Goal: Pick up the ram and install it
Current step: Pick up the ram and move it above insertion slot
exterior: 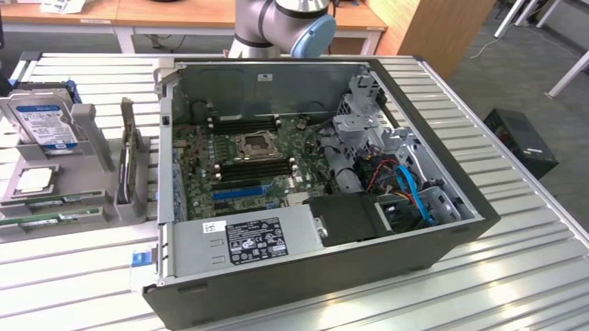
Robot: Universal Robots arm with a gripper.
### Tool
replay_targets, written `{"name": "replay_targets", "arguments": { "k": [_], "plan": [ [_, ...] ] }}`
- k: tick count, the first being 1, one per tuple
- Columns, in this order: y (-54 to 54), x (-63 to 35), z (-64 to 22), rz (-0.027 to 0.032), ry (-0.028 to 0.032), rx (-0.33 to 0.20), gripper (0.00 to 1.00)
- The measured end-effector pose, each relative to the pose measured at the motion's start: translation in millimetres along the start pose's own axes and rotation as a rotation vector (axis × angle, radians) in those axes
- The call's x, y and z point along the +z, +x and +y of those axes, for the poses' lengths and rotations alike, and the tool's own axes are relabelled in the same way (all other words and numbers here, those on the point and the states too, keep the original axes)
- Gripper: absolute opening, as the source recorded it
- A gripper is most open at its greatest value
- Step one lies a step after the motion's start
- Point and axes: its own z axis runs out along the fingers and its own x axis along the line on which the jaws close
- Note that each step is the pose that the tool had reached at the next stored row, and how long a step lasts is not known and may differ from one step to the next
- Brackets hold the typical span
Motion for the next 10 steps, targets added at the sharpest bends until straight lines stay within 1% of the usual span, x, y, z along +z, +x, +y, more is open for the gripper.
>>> {"name": "replay_targets", "arguments": {
  "k": [10],
  "plan": [
    [0.0,0.0,0.0,0.0000,0.0000,0.000,0.11]
  ]
}}
